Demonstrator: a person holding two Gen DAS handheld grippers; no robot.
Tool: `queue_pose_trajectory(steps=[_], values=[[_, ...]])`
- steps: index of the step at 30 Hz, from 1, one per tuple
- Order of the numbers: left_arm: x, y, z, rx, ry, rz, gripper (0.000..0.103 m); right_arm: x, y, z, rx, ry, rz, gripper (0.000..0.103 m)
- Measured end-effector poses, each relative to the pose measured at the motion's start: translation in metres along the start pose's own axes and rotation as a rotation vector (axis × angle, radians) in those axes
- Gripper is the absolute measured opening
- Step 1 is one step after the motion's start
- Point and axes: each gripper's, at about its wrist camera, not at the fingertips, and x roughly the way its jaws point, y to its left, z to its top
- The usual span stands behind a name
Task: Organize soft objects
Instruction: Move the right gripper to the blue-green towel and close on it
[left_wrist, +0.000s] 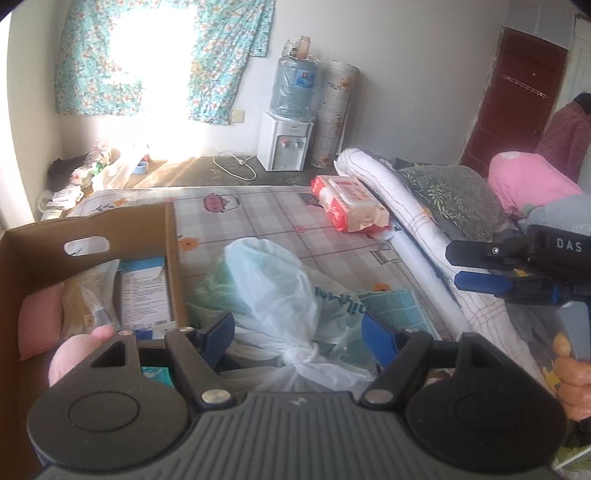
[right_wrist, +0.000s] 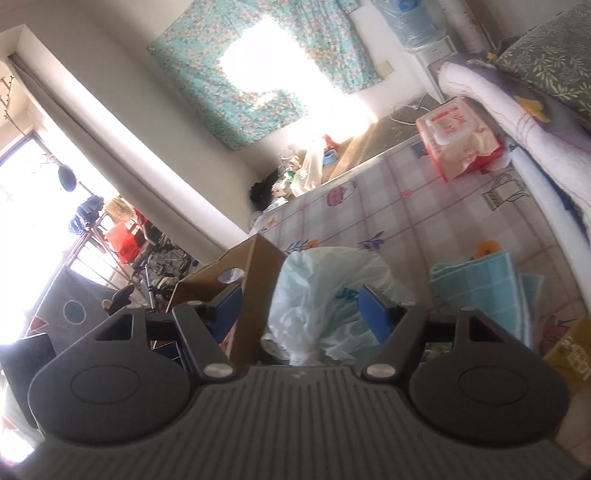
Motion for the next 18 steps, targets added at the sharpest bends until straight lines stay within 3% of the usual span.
queue_pose_trajectory(steps=[4,8,13,18], values=[[0.035,-0.046,0.004,0.060,0.057,-0.075,0.071,-0.021,-0.057,0.005,0.063,-0.005,-0.091,0.070],[0.079,-0.085,0.009,0.085,0.144,-0.147,0.066,-0.011,-0.104,0.008,0.097,0.054,-0.146,0.070],[0.145,-0.118,0.004,0.139,0.291,-0.086,0.050,0.022,-0.138,0.021,0.133,0.139,-0.171,0.068],[0.190,-0.127,0.000,0.133,0.407,-0.059,0.049,0.060,-0.154,0.032,0.124,0.215,-0.206,0.066]])
